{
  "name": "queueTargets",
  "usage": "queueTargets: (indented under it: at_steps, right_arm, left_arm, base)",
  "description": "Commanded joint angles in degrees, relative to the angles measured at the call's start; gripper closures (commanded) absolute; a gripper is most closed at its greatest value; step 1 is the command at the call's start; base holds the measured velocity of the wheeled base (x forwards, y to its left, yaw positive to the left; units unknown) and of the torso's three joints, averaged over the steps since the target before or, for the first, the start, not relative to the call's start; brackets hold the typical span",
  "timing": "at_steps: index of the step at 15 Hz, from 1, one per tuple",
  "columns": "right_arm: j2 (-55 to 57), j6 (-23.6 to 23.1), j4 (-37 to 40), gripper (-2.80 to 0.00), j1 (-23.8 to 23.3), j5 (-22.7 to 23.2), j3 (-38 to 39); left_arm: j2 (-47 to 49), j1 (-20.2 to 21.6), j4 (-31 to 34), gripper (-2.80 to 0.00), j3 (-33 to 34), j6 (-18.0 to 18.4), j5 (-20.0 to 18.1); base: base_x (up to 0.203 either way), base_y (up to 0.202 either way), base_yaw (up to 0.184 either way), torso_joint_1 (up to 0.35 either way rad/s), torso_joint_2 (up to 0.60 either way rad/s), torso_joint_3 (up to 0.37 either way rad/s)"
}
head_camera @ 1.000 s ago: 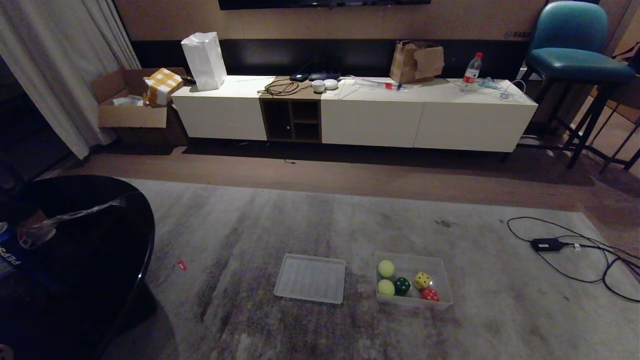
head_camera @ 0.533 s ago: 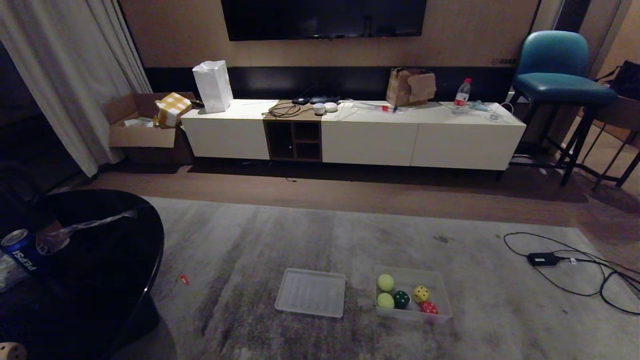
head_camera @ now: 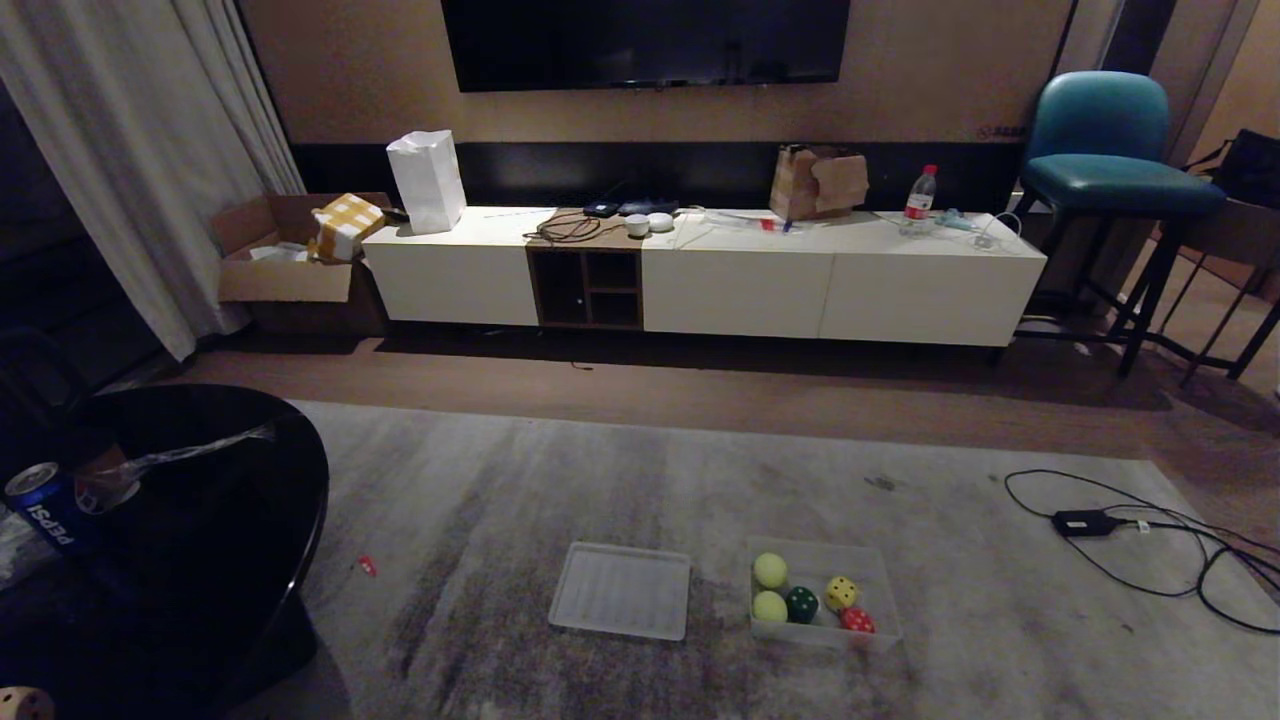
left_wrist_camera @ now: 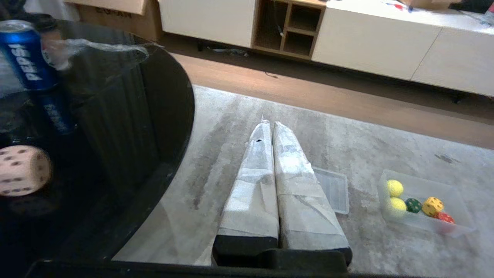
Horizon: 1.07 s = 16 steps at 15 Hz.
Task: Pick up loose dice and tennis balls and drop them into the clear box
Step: Pick up toys out of the box
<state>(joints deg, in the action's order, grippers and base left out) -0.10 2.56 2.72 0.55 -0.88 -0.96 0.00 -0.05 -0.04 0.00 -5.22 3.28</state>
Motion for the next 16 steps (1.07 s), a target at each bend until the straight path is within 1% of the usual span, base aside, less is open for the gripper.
queueTargets:
  at_steps: [1, 16]
  right_arm:
    - [0.1, 0.0, 0.0, 0.0, 0.1, 0.0, 0.0]
    - [0.1, 0.1, 0.0, 0.0, 0.1, 0.0, 0.0]
  left_arm:
    - [0.1, 0.1, 0.0, 0.0, 0.1, 0.0, 0.1]
    - [0.1, 0.0, 0.0, 0.0, 0.1, 0.0, 0.1]
  base:
    - [0.005, 0.0, 0.078, 0.002, 0.01, 0.0]
    - [0.0, -0.01, 0.161, 0.003, 0.0, 0.004]
